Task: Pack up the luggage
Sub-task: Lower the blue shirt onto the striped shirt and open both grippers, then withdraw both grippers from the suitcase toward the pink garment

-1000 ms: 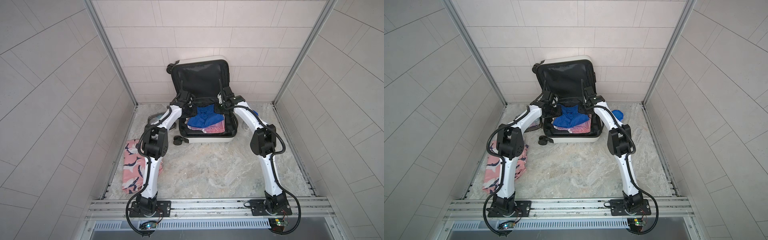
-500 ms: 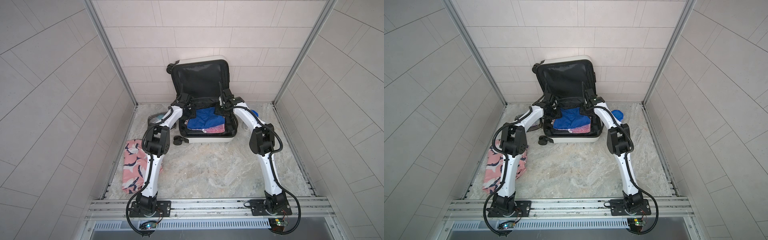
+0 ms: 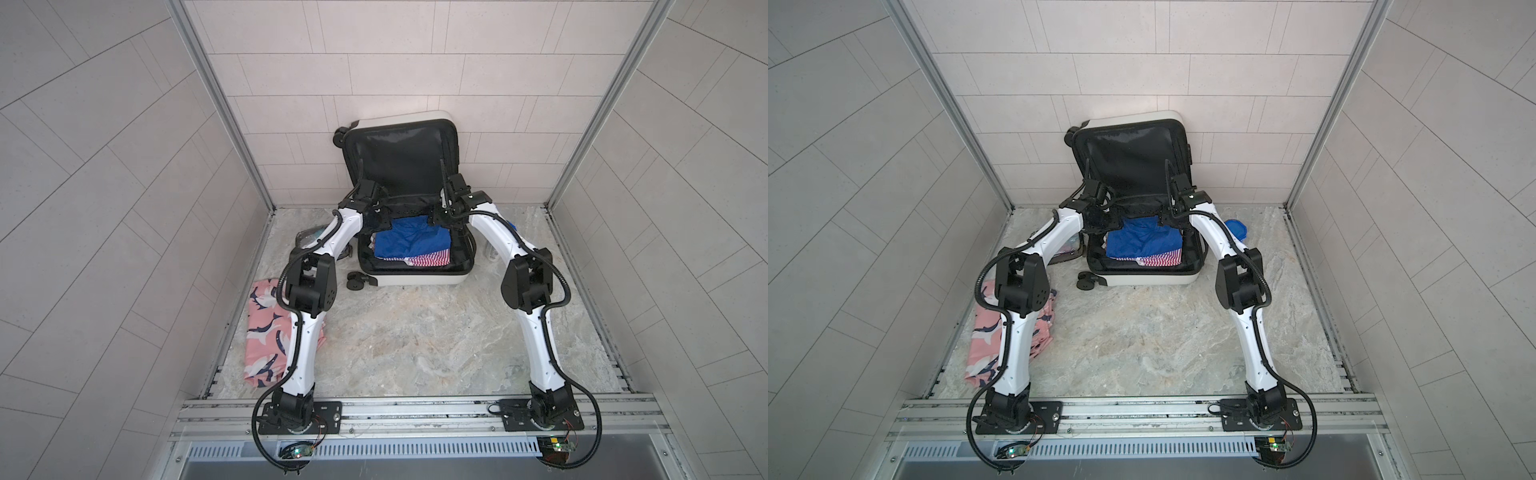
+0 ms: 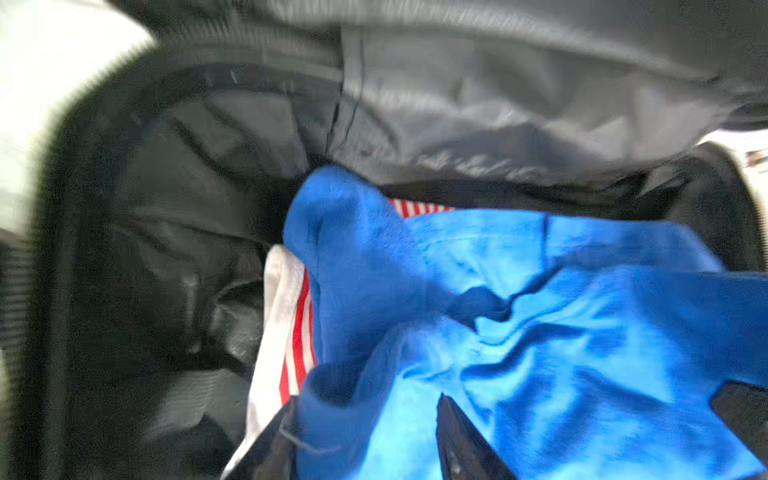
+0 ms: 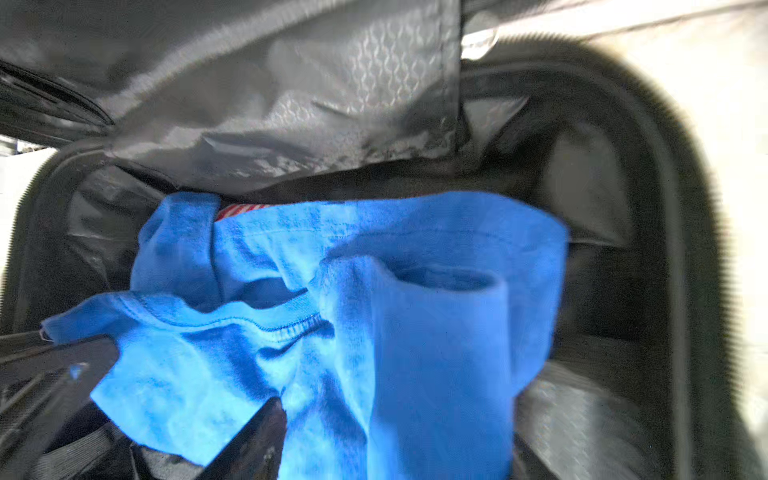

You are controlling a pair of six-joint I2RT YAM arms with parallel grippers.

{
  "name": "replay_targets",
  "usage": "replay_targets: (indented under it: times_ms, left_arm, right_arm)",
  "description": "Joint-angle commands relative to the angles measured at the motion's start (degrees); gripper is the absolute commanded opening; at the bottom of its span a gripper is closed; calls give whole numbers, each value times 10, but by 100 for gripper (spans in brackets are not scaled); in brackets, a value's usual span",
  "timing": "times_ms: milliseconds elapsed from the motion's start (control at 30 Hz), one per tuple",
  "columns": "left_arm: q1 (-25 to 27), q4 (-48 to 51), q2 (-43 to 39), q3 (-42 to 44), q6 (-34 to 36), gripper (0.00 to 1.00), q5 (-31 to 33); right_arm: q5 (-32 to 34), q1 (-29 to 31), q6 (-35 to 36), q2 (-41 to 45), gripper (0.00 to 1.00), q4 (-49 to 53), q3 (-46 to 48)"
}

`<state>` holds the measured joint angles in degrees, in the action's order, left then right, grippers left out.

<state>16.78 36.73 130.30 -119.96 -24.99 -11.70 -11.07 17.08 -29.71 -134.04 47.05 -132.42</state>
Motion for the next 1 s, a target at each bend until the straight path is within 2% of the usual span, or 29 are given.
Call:
replay_targets:
  times_ms: [0, 300, 600, 767, 967]
  left_arm:
    - [-3, -1, -46, 1, 4, 59, 19]
    - [-4, 2, -97, 25, 15, 60, 37]
    - [-8, -3, -181, 89, 16, 60, 39]
    - [-22, -7, -285, 191, 0, 60, 71]
    - [-41, -17, -420, 361, -17, 61, 119]
  right_arm:
    - [43, -3, 12, 44, 72, 25, -5]
    - [91, -4, 24, 61, 72, 53, -6]
    - [80, 4, 40, 95, 70, 59, 5]
    - [74, 25, 46, 145, 66, 48, 56]
    - [60, 73, 48, 255, 67, -22, 204]
